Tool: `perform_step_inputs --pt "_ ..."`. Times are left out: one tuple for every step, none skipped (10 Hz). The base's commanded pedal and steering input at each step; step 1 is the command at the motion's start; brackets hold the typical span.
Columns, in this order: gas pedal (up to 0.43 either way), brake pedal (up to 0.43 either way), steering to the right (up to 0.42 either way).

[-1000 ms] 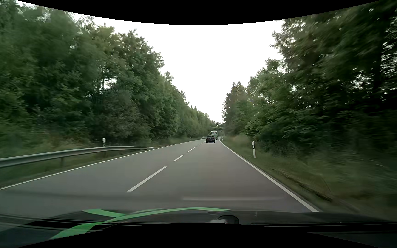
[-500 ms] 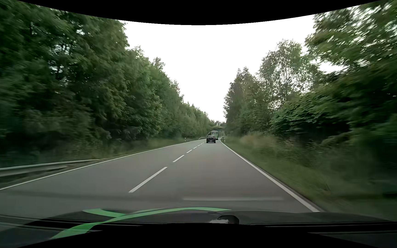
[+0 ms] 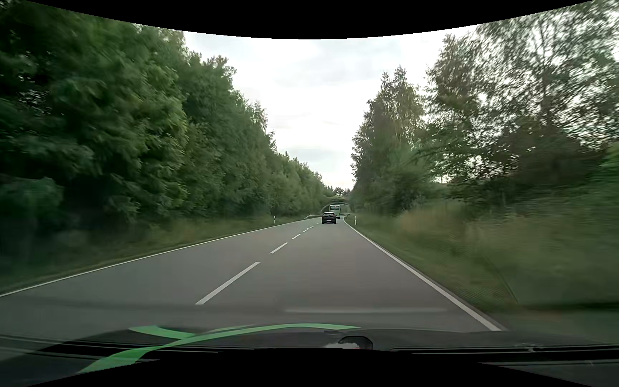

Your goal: Follow the waypoints while adhering to traffic rules and regulations

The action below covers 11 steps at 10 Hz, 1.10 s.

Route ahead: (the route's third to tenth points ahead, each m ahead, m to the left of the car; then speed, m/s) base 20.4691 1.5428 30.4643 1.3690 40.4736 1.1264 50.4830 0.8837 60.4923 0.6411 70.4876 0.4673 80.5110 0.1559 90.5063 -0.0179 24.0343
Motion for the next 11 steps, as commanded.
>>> perform_step_inputs --pt "0.087 0.000 0.002" --pt "0.087 0.000 0.002" --pt "0.087 0.000 0.001" --pt "0.087 0.000 0.002" --pt "0.087 0.000 0.002" --pt "0.087 0.000 0.002" --pt "0.087 0.000 0.002" --pt "0.087 0.000 0.002" --pt "0.087 0.000 0.002" --pt "0.087 0.000 0.002" --pt "0.118 0.000 0.002"
